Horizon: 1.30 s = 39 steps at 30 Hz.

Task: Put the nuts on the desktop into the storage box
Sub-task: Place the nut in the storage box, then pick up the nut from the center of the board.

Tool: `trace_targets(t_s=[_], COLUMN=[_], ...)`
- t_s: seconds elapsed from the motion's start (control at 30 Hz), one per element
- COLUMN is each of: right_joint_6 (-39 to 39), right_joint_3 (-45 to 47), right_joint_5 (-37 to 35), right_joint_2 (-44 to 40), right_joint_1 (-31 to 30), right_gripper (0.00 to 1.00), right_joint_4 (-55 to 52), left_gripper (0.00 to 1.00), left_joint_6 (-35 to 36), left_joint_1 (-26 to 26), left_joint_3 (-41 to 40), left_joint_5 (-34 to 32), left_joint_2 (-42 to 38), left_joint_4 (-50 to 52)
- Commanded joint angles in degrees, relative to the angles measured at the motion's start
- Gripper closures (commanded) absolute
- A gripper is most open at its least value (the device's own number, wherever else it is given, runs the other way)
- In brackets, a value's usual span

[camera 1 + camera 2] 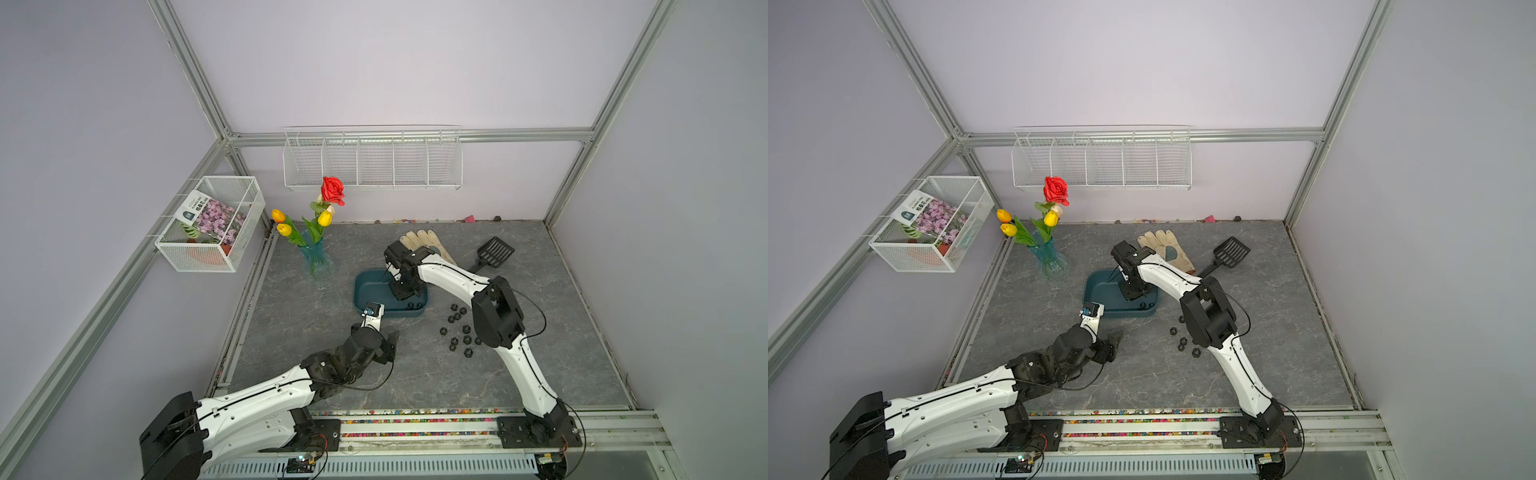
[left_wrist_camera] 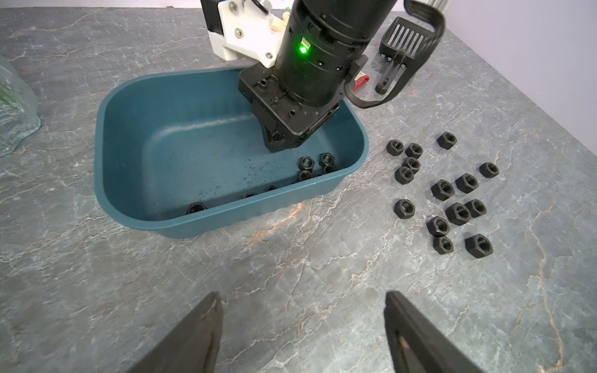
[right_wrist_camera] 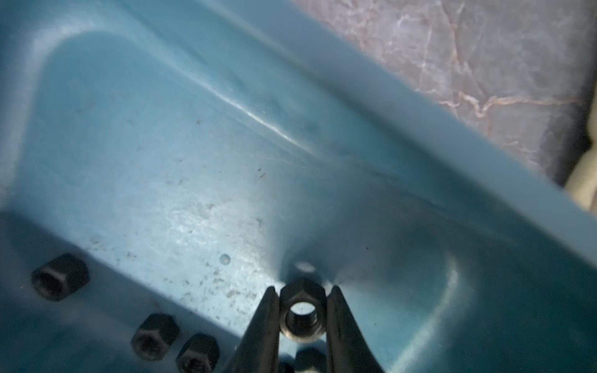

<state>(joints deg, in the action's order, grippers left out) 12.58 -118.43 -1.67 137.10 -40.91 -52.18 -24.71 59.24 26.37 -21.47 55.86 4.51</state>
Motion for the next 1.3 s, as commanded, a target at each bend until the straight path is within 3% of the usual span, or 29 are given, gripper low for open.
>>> trace_targets(t_s=[0.0,0.23,0.47,0.6,0.93,1.27], right_joint_6=[-0.01,0.08,0.17,0.42,3.87,9.6], right_joint_3=[-1.69,-1.83,-1.37,1.65,16.58,40.67], right_joint_5=[-0.22,-0.71,-2.03,-3.61,-17.31,-15.98], right_joint_2=[1.51,1.34,-2.67,-9.02,-26.4,-41.66], right_joint_1=[-0.27,-0.36,-0.66,-0.85,0.09,12.17], right_gripper=[0.82,0.58,0.52,0.5,0.45,0.4], right_joint_4=[-1.08,-1.43,-2.3,-1.89,-3.09,3.89], left_gripper=[0.19,0.19,0.19,0.19,0.19,0.19], left_joint_6=[1.07,0.53,1.04,3.45,6.58,9.43], left_joint_1=[-0.27,-0.27,-0.27,-0.27,-0.2,3.59], left_joint_3=[-0.74,0.24,2.42,4.91,8.92,15.43], left_joint_5=[0.54,0.13,-0.28,1.65,7.57,9.99], left_joint_2=[0.06,-0.22,0.5,1.46,3.66,14.04], left_joint_4=[-0.69,1.02,2.81,3.74,-0.17,-4.25])
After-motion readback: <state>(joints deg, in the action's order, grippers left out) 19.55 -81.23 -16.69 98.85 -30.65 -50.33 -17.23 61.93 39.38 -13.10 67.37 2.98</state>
